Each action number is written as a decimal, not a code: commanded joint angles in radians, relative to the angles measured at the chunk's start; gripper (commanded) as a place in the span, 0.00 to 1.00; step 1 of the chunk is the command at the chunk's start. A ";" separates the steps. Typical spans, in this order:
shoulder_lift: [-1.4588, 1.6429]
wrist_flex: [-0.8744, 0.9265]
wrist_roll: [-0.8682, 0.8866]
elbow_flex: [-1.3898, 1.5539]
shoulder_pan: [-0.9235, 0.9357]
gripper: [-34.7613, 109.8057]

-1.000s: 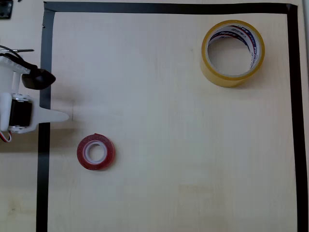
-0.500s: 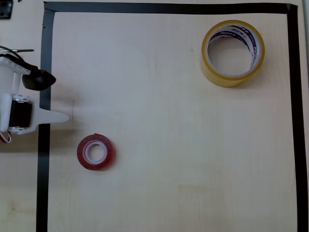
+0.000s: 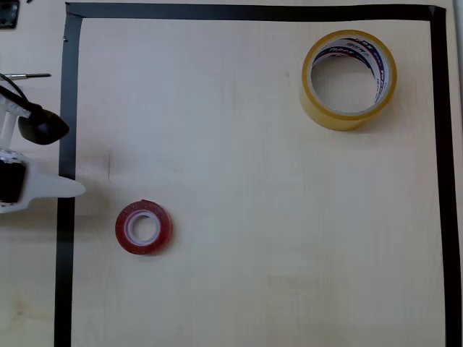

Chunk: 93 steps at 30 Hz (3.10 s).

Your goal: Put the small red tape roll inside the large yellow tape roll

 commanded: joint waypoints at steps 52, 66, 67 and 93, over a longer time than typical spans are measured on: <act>-1.269 0.006 -0.107 -0.747 0.140 0.36; -1.328 -0.120 -0.101 -0.635 0.130 0.36; -1.341 -0.123 -0.100 -0.635 0.130 0.36; -1.513 -0.199 -0.107 -0.635 0.149 0.35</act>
